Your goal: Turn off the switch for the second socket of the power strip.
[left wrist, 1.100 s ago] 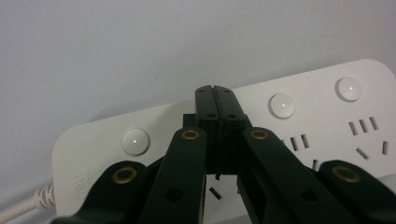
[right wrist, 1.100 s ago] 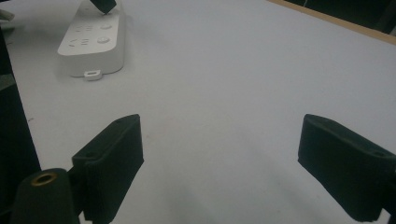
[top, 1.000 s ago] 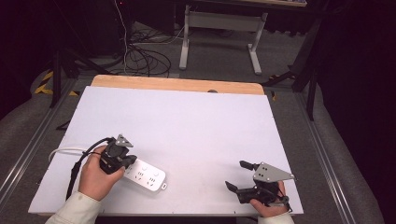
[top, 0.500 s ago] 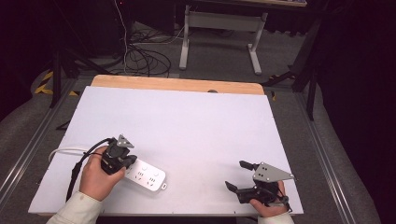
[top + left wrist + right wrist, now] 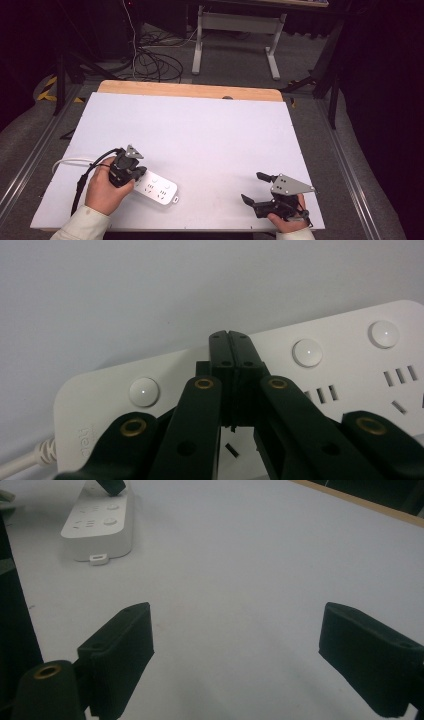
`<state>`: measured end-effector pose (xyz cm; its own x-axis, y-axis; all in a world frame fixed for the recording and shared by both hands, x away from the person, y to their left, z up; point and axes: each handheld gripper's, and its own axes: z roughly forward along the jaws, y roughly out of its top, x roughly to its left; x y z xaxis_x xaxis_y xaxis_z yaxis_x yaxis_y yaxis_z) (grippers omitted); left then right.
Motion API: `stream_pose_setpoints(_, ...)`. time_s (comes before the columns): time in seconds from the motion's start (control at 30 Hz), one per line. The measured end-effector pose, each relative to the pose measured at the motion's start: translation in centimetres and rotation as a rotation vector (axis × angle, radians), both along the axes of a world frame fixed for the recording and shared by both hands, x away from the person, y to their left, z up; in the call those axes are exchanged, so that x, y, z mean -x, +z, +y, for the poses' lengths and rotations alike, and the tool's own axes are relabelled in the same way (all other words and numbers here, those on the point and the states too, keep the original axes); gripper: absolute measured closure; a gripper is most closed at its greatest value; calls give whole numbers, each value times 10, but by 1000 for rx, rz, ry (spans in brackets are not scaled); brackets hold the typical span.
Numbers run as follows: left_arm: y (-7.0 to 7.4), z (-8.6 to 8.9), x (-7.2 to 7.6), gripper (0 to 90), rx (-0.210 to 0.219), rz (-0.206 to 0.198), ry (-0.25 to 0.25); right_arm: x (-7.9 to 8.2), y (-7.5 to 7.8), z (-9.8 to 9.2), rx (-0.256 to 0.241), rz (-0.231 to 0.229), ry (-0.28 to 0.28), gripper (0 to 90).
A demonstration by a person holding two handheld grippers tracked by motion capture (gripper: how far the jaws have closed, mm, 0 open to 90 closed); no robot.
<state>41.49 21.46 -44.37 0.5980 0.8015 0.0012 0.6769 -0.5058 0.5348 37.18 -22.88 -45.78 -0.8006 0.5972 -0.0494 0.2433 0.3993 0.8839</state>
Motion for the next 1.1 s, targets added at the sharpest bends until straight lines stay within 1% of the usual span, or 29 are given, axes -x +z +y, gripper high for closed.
stream_pose_setpoints(0.07,0,0,0,900,4,6,3,0,0,0,-2,-1,-1,146)
stream_pose_setpoints(0.23,0,1,-1,900,1,4,4,0,0,0,3,-2,-1,147)
stream_pose_setpoints(0.27,0,1,-1,900,10,6,7,0,0,0,2,-2,0,147)
stream_pose_setpoints(0.37,0,1,-1,900,17,10,13,0,0,0,2,-2,-1,147)
stream_pose_setpoints(0.43,0,1,0,900,12,2,14,0,0,0,1,0,-1,147)
stream_pose_setpoints(0.63,-1,0,1,900,6,-3,14,0,0,0,1,0,-2,147)
stream_pose_setpoints(0.87,-1,2,0,900,19,3,17,0,0,0,3,0,-1,147)
stream_pose_setpoints(1.1,-1,0,2,900,9,-10,20,0,-1,0,1,0,0,147)
